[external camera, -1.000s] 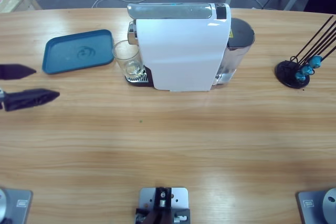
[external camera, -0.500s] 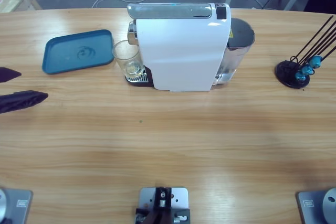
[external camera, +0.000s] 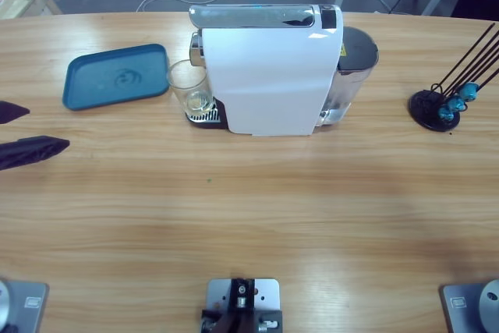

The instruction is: Pour coffee

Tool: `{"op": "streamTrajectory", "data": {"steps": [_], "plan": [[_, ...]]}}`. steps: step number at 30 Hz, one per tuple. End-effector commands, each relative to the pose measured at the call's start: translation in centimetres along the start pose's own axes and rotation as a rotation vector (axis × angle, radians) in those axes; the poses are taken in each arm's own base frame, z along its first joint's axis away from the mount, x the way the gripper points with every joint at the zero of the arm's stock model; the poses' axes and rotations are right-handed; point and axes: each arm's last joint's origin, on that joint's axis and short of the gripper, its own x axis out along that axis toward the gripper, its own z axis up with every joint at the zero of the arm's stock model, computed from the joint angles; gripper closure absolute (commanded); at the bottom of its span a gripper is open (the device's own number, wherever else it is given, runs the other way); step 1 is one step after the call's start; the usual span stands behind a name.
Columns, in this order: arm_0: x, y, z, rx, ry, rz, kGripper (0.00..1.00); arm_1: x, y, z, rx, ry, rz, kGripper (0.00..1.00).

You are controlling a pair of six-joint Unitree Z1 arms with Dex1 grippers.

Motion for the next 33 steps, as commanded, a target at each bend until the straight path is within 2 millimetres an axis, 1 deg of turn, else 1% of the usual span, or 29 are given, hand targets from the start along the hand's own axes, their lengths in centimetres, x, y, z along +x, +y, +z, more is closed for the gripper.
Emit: {"op": "streamTrajectory", "data": {"steps": [1, 12, 33], "plan": [[0.3, -0.1, -1.2, -0.005, 0.021, 0.006, 0.009, 4.0, 0.1, 0.0, -0.001, 0.106, -0.066, 1.0], [1.2, 0.0, -0.7, -0.003, 0.021, 0.006, 0.009, 5.4, 0.0, -0.2, -0.006, 0.151, -0.082, 1.0], [1.2, -0.1, -0.9, -0.003, 0.022, 0.004, 0.009, 5.0, -0.2, -0.9, -0.008, 0.176, -0.092, 1.0]]}}
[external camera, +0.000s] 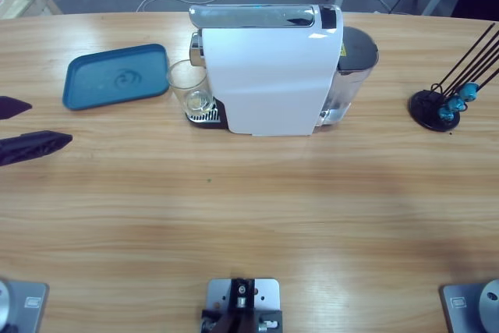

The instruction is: Pour coffee

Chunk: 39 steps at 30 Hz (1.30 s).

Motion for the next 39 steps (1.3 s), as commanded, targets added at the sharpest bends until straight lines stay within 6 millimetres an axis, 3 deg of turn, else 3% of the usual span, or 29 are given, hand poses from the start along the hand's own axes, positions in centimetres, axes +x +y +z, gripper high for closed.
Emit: {"op": "streamTrajectory", "data": {"steps": [1, 14, 17, 19, 20, 21, 22, 24, 25, 36, 39], "plan": [[0.9, -0.1, -1.1, -0.005, 0.048, 0.001, 0.009, 2.7, 0.1, -0.6, -0.004, 0.115, -0.03, 1.0], [0.8, -0.1, -1.3, -0.005, 0.05, 0.001, 0.009, 4.0, 0.4, -1.0, -0.013, 0.167, -0.02, 1.0], [0.9, -0.1, -1.3, -0.005, 0.05, 0.001, 0.009, 3.5, 0.4, -1.0, -0.012, 0.152, -0.022, 1.0], [0.8, -0.1, -1.3, -0.004, 0.046, 0.001, 0.009, 1.9, 0.1, -0.6, -0.003, 0.089, -0.031, 1.0], [0.8, -0.1, -1.3, -0.004, 0.043, 0.001, 0.009, 0.3, -0.2, -0.5, 0.009, 0.04, -0.046, 0.564], [0.7, -0.1, -1.3, -0.005, 0.04, 0.002, 0.011, -1.8, -0.6, -0.5, 0.024, -0.018, -0.04, 0.051], [0.7, -0.1, -1.4, -0.004, 0.038, 0.002, 0.013, -4.1, -1.0, -0.7, 0.044, -0.079, -0.029, 0.0], [0.6, -0.1, -1.4, -0.006, 0.037, 0.002, 0.013, -7.5, -1.5, -1.5, 0.103, -0.153, 0.011, 0.0], [0.7, -0.1, -1.3, -0.006, 0.038, 0.001, 0.013, -8.1, -1.5, -1.9, 0.126, -0.153, 0.04, 0.0], [1.0, -0.1, -0.8, -0.007, 0.029, -0.006, 0.018, -3.3, 0.1, -2.7, 0.144, 0.013, 0.03, 0.0], [1.0, -0.1, -0.8, -0.007, 0.03, -0.008, 0.013, -3.4, 0.1, -2.6, 0.147, -0.007, 0.034, 0.0]]}}
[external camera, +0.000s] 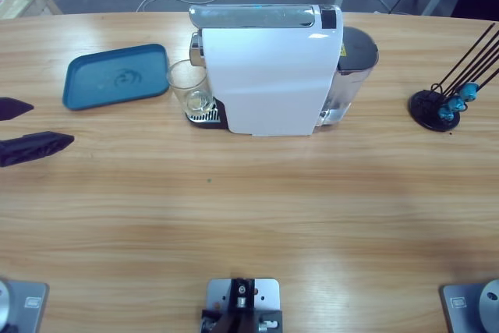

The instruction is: Pour coffee

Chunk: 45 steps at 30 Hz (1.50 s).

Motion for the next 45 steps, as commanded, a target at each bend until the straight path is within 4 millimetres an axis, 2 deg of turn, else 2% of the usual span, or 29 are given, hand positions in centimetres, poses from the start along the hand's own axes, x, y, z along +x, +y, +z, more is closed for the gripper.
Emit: {"op": "streamTrajectory", "data": {"steps": [1, 10, 18, 27, 40, 45], "plan": [[0.9, -0.1, -0.5, -0.006, 0.038, -0.008, 0.013, 2.4, 1.0, -0.7, -0.008, 0.065, 0.0, 0.0], [1.4, -0.1, -0.1, -0.006, 0.03, -0.012, 0.013, 2.1, 1.8, -1.3, -0.004, 0.052, 0.012, 0.0], [1.3, -0.1, 0.0, -0.005, 0.023, -0.014, 0.013, 1.4, 1.5, -1.9, 0.008, 0.037, 0.009, 0.0], [1.3, 0.0, 0.5, 0.005, 0.009, -0.017, 0.013, 1.9, 1.6, -1.8, 0.022, 0.01, 0.016, 0.0], [2.1, 0.0, 1.2, 0.003, 0.028, -0.02, 0.013, 0.8, 1.3, -2.0, 0.025, -0.008, 0.022, 0.0], [2.3, 0.0, 1.4, 0.004, 0.031, -0.026, 0.013, -0.6, 0.6, -3.4, 0.029, -0.031, 0.028, 0.0]]}}
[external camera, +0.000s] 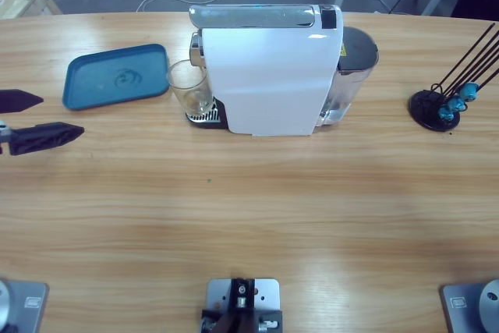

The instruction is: Pour coffee

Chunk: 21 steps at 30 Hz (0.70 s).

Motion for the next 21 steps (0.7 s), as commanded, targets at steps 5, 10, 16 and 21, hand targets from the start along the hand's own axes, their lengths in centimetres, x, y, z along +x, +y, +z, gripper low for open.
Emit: {"op": "streamTrajectory", "data": {"steps": [5, 10, 16, 21], "plan": [[1.4, -0.2, 0.5, 0.006, 0.025, -0.055, 0.013, -4.6, -2.2, -5.4, 0.021, -0.123, 0.052, 0.0], [1.3, -0.3, 1.0, 0.006, 0.011, -0.064, 0.013, -5.9, -4.6, -13.1, 0.005, -0.225, 0.176, 0.0], [1.9, -0.2, 0.9, 0.005, 0.037, -0.068, 0.013, -4.2, -6.3, -19.8, -0.044, -0.354, 0.21, 0.0], [1.6, -0.3, 0.9, 0.007, 0.029, -0.068, 0.013, -3.5, -8.0, -24.1, -0.024, -0.481, 0.238, 0.0]]}}
